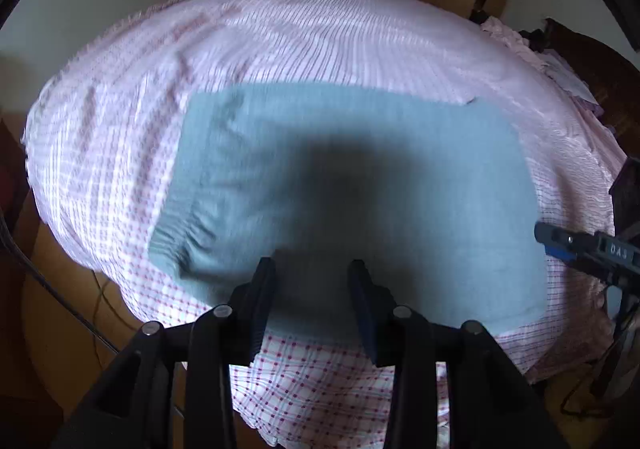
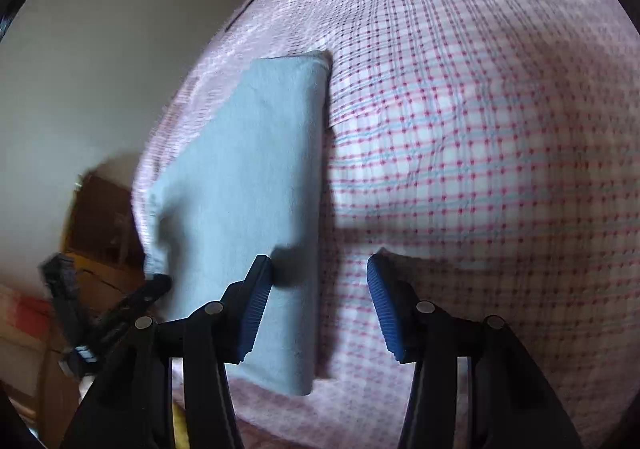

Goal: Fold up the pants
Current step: 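Grasp the pants end with the right tool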

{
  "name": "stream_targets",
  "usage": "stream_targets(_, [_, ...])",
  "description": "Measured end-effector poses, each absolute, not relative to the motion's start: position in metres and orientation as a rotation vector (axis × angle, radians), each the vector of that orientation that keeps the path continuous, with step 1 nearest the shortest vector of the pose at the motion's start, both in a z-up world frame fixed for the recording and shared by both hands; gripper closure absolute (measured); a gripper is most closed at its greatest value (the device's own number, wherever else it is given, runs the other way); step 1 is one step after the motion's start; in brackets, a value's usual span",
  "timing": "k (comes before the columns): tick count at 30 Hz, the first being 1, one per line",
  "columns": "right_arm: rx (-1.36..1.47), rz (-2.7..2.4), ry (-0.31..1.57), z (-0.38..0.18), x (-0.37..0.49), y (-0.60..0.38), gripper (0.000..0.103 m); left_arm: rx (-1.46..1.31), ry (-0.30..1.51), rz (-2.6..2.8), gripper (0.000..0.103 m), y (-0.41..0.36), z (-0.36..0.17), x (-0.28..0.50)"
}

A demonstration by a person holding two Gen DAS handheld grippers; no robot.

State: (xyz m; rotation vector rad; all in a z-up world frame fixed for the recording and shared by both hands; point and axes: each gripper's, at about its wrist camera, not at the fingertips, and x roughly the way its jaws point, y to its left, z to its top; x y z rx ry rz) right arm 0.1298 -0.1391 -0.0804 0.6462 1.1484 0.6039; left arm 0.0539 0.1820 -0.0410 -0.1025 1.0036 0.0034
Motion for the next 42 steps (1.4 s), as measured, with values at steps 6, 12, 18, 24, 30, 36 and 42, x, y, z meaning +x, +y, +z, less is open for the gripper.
stream_targets(6, [0.604,0.668,1.160,-0.086,0.125,-0.122,0.060,-0.131,0.999,0.039,0.048,0.186,-0.047,0.054])
stream_targets(12, [0.609,0.690,1.130,-0.095,0.121,-0.124,0.060,-0.122,0.985,0.039,0.047,0.186,-0.047,0.052])
stream_targets(18, [0.598,0.692,1.159,-0.092,0.114,-0.129,0.062,-0.143,0.980,0.035,0.045,0.188,-0.049,0.052])
stream_targets(24, [0.605,0.689,1.142,-0.079,0.117,-0.119,0.083,-0.125,0.977,0.041,0.045,0.185,-0.044,0.050])
stream_targets(30, [0.605,0.709,1.067,-0.055,0.106,-0.127,0.098,-0.118,0.960,0.004,0.045,0.175,-0.035,0.047])
stream_targets(36, [0.567,0.764,0.971,-0.013,0.101,-0.121,0.099,-0.066,0.960,-0.016,0.045,0.160,-0.036,0.047])
stream_targets(42, [0.472,0.860,0.884,0.037,0.098,-0.095,0.100,-0.054,0.960,-0.027,0.044,0.153,-0.045,0.045])
